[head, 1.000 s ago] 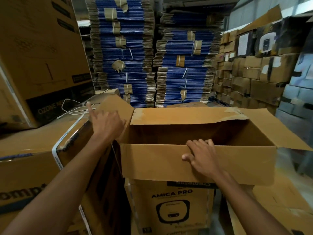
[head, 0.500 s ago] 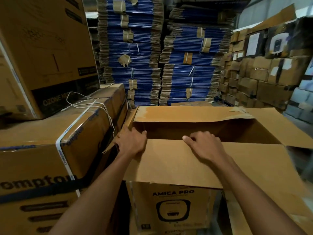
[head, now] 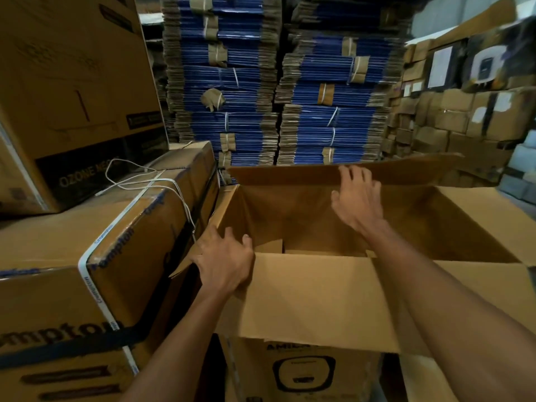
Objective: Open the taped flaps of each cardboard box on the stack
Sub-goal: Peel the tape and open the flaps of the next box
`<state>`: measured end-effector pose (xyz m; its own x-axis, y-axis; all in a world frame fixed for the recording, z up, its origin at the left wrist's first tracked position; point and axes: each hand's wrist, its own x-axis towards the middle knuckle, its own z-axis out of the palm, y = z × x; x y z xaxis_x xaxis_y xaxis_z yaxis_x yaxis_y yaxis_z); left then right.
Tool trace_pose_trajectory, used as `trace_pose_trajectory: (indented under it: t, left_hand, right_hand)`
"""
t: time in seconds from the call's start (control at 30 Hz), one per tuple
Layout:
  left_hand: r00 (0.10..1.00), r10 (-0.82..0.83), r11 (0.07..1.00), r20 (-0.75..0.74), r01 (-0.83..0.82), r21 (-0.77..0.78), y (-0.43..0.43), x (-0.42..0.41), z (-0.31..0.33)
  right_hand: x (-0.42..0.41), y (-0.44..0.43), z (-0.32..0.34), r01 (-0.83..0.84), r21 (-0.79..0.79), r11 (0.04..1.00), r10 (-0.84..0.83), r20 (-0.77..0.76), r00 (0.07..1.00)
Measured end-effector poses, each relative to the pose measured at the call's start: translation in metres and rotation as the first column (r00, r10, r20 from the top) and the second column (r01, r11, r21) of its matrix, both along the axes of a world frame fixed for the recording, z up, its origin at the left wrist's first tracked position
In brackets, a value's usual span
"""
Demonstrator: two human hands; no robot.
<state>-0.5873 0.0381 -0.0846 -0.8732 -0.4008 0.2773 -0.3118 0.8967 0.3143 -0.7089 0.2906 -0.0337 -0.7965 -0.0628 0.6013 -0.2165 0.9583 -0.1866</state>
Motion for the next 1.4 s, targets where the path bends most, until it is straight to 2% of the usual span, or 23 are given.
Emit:
trace_pose_trajectory:
  t: [0.03, 0.17, 0.37, 0.5, 0.6, 0.7, 0.83, 0.9, 1.0, 1.07, 1.13, 1.2, 1.3, 1.4]
  left_hand:
    - [1.000, -0.005, 1.000, -0.002, 0.005, -0.007, 0.001, 0.000, 0.000]
    - [1.000, -0.014, 1.000, -0.026, 0.014, 0.007, -0.003, -0.001, -0.002]
    - [0.999, -0.027, 1.000, -0.028, 0.027, 0.013, -0.005, -0.006, -0.006]
    - [0.999, -0.036, 0.999, -0.033, 0.037, 0.022, -0.005, -0.006, -0.007]
    - [0.999, -0.037, 0.999, -0.036, 0.038, 0.023, -0.004, -0.007, -0.006]
    - [0.999, -0.019, 0.999, -0.032, 0.020, 0.033, -0.003, -0.007, -0.004]
    - [0.999, -0.012, 1.000, -0.036, 0.013, 0.023, -0.004, -0.006, -0.004]
    - [0.999, -0.008, 1.000, -0.034, 0.008, 0.020, -0.003, -0.006, -0.004]
    - [0.996, -0.037, 0.999, -0.083, 0.037, 0.005, -0.001, -0.004, -0.008]
    - [0.994, -0.050, 0.999, -0.101, 0.052, 0.015, -0.004, -0.003, -0.007]
    - [0.993, -0.053, 0.997, -0.102, 0.058, 0.043, -0.008, -0.005, -0.006]
    - [0.981, -0.093, 0.992, -0.173, 0.106, 0.068, -0.011, -0.006, -0.009]
    - [0.914, -0.147, 0.963, -0.378, 0.220, 0.158, -0.014, 0.008, -0.029]
    - [0.839, -0.162, 0.899, -0.520, 0.343, 0.273, -0.017, 0.036, -0.059]
  right_hand:
    - [-0.010, 0.001, 0.005, 0.006, 0.035, 0.999, -0.005, -0.011, 1.000]
    - [-0.057, 0.005, 0.010, -0.010, 0.143, 0.990, -0.006, 0.105, 0.994]
    - [-0.095, 0.006, -0.007, 0.018, 0.231, 0.973, -0.069, 0.212, 0.975]
    - [-0.109, 0.001, -0.011, -0.012, 0.224, 0.974, -0.099, 0.476, 0.874]
    - [-0.108, -0.001, -0.002, -0.027, 0.181, 0.983, -0.081, 0.561, 0.824]
    - [-0.087, -0.009, -0.001, -0.045, 0.132, 0.990, -0.031, 0.519, 0.854]
    - [-0.011, -0.022, -0.005, -0.151, -0.136, 0.979, 0.200, 0.513, 0.835]
    - [0.033, -0.021, -0.011, -0.170, -0.193, 0.966, 0.244, 0.484, 0.840]
    - [0.094, -0.010, -0.021, -0.149, -0.114, 0.982, 0.181, 0.371, 0.911]
    - [0.123, 0.005, -0.033, -0.151, -0.065, 0.986, 0.161, 0.203, 0.966]
    - [0.145, 0.024, -0.052, -0.180, -0.021, 0.983, 0.181, 0.055, 0.982]
    - [0.160, 0.047, -0.075, -0.149, 0.020, 0.989, 0.150, -0.043, 0.988]
    - [0.178, 0.090, -0.109, 0.021, -0.038, 0.999, -0.023, -0.063, 0.998]
    - [0.194, 0.136, -0.135, 0.201, -0.184, 0.962, -0.210, -0.028, 0.977]
